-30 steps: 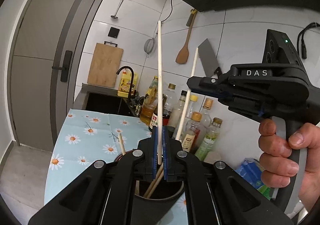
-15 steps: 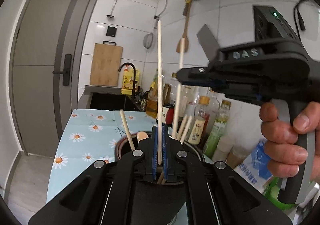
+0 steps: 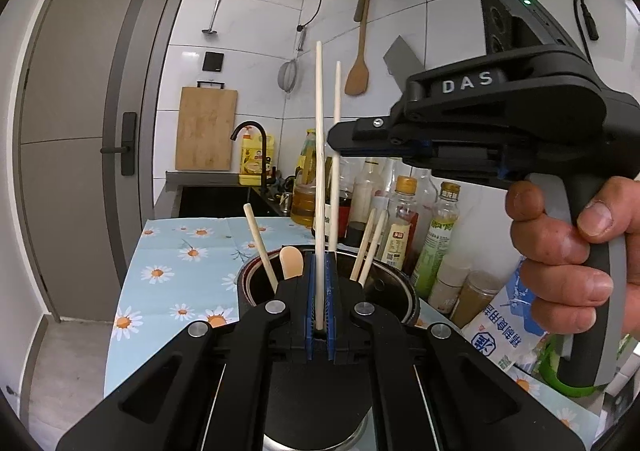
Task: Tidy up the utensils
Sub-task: 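Lower both chopsticks into the black holder and open both grippers, then withdraw both open grippers from the holder and move them over the table items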
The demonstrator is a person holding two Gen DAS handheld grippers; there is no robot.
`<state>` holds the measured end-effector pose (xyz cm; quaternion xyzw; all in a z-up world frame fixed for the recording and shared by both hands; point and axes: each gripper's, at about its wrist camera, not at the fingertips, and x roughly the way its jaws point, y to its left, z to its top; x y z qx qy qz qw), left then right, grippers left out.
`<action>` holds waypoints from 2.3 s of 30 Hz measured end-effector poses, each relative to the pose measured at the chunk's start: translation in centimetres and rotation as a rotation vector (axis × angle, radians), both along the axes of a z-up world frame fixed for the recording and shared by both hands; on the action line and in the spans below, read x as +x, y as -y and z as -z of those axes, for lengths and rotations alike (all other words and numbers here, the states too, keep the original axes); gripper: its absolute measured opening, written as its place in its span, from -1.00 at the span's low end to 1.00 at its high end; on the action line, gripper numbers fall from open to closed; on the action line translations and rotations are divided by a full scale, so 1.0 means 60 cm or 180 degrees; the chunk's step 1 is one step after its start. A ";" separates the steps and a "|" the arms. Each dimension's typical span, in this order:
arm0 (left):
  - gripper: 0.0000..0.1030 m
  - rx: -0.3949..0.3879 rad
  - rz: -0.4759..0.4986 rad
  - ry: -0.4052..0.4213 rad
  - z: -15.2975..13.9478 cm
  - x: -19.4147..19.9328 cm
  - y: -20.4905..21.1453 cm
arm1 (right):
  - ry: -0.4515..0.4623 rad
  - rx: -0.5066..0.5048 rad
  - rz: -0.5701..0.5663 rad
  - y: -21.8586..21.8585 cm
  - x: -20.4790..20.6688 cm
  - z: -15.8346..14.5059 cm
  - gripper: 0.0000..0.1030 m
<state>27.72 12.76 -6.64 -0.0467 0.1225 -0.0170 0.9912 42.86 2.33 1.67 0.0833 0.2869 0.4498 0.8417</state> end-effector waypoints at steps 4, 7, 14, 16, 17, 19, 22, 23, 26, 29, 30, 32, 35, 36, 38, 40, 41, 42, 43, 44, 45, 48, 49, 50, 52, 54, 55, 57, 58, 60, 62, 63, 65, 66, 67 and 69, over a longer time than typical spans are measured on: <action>-0.94 0.0118 0.0013 -0.0002 0.004 -0.001 0.008 | -0.0031 -0.0010 -0.0019 -0.004 0.003 0.004 -0.89; -0.93 0.0084 0.0032 -0.0012 0.005 0.000 0.006 | -0.0041 0.0017 -0.0045 -0.003 0.003 0.001 -0.89; -0.92 0.0150 0.0033 -0.0044 0.002 0.001 0.009 | -0.0049 0.0064 -0.0110 0.000 0.000 0.000 -0.88; -0.91 0.0138 0.0027 -0.0056 0.001 0.000 0.007 | -0.0088 0.0079 -0.0100 0.002 0.001 0.001 -0.88; -0.91 0.0142 0.0025 -0.0061 0.001 0.000 0.008 | -0.0094 0.0077 -0.0092 0.002 0.002 0.001 -0.88; -0.91 0.0146 0.0018 -0.0068 -0.001 0.000 0.008 | -0.0114 0.0086 -0.0100 0.003 0.002 0.002 -0.87; -0.91 0.0126 0.0027 -0.0077 -0.002 -0.001 0.008 | -0.0123 0.0086 -0.0096 0.005 0.001 0.000 -0.86; -0.91 0.0130 0.0020 -0.0071 -0.002 -0.002 0.009 | -0.0123 0.0089 -0.0101 0.006 0.000 -0.001 -0.86; -0.30 0.0174 -0.0034 -0.0069 -0.004 -0.004 0.012 | -0.0120 0.0082 -0.0128 0.007 -0.003 -0.002 -0.85; -0.18 0.0137 -0.0047 -0.0060 -0.005 -0.007 0.012 | -0.0121 0.0075 -0.0135 0.008 -0.006 -0.002 -0.85; -0.18 0.0140 -0.0056 -0.0057 -0.006 -0.007 0.011 | -0.0117 0.0073 -0.0133 0.009 -0.007 -0.002 -0.85; -0.18 0.0132 -0.0056 -0.0038 -0.009 -0.010 0.012 | -0.0128 0.0084 -0.0130 0.011 -0.008 -0.003 -0.85; -0.18 0.0147 -0.0051 -0.0027 -0.013 -0.012 0.013 | -0.0108 0.0104 -0.0121 0.017 -0.010 -0.008 -0.85; -0.18 0.0156 -0.0055 -0.0018 -0.015 -0.014 0.014 | -0.0104 0.0115 -0.0121 0.020 -0.012 -0.011 -0.85; -0.18 0.0184 -0.0082 -0.0011 -0.019 -0.016 0.016 | -0.0085 0.0140 -0.0107 0.024 -0.015 -0.015 -0.85; -0.18 0.0194 -0.0109 -0.0013 -0.024 -0.020 0.017 | -0.0094 0.0171 -0.0116 0.030 -0.019 -0.019 -0.85; -0.18 0.0197 -0.0124 -0.0020 -0.028 -0.023 0.017 | -0.0086 0.0176 -0.0112 0.033 -0.021 -0.021 -0.85; -0.18 0.0202 -0.0130 -0.0023 -0.032 -0.025 0.017 | -0.0080 0.0178 -0.0109 0.036 -0.022 -0.023 -0.85; -0.18 0.0211 -0.0142 -0.0023 -0.036 -0.028 0.018 | -0.0082 0.0186 -0.0110 0.041 -0.025 -0.025 -0.85; -0.18 0.0215 -0.0156 -0.0031 -0.041 -0.033 0.017 | -0.0085 0.0190 -0.0107 0.045 -0.027 -0.026 -0.85; -0.18 0.0208 -0.0161 -0.0042 -0.045 -0.035 0.016 | -0.0084 0.0193 -0.0096 0.053 -0.031 -0.028 -0.85; -0.18 0.0182 -0.0174 -0.0109 -0.059 -0.048 0.014 | -0.0095 0.0196 -0.0089 0.074 -0.043 -0.032 -0.85; -0.18 0.0156 -0.0168 -0.0143 -0.062 -0.052 0.013 | -0.0096 0.0191 -0.0084 0.081 -0.046 -0.033 -0.85; -0.18 0.0148 -0.0182 -0.0173 -0.065 -0.057 0.013 | -0.0102 0.0186 -0.0083 0.090 -0.050 -0.033 -0.83; -0.18 0.0152 -0.0200 -0.0208 -0.070 -0.070 0.015 | -0.0124 0.0179 -0.0092 0.106 -0.057 -0.033 -0.69; -0.18 0.0152 -0.0211 -0.0259 -0.074 -0.085 0.018 | -0.0141 0.0160 -0.0094 0.120 -0.064 -0.032 -0.69; -0.18 0.0142 -0.0194 -0.0283 -0.074 -0.092 0.020 | -0.0152 0.0144 -0.0094 0.130 -0.069 -0.029 -0.69; -0.18 0.0094 -0.0170 -0.0342 -0.075 -0.104 0.022 | -0.0167 0.0113 -0.0076 0.145 -0.078 -0.023 -0.69; -0.18 0.0102 -0.0193 -0.0376 -0.074 -0.112 0.025 | -0.0186 0.0099 -0.0080 0.152 -0.082 -0.019 -0.69; -0.18 0.0113 -0.0207 -0.0430 -0.072 -0.128 0.029 | -0.0236 0.0070 -0.0099 0.164 -0.089 -0.008 -0.69; -0.18 0.0122 -0.0232 -0.0500 -0.069 -0.141 0.033 | -0.0273 0.0015 -0.0111 0.177 -0.097 0.005 -0.69; -0.18 0.0121 -0.0245 -0.0523 -0.066 -0.147 0.034 | -0.0303 -0.0004 -0.0118 0.182 -0.100 0.012 -0.69; -0.18 0.0075 -0.0260 -0.0591 -0.060 -0.161 0.037 | -0.0394 -0.0050 -0.0148 0.191 -0.105 0.026 -0.69; -0.18 0.0048 -0.0289 -0.0631 -0.056 -0.168 0.037 | -0.0425 -0.0067 -0.0162 0.193 -0.107 0.031 -0.69; -0.18 0.0026 -0.0302 -0.0659 -0.053 -0.175 0.037 | -0.0457 -0.0097 -0.0185 0.196 -0.110 0.038 -0.69; -0.18 -0.0006 -0.0319 -0.0735 -0.043 -0.187 0.039 | -0.0470 -0.0147 -0.0218 0.200 -0.117 0.047 -0.69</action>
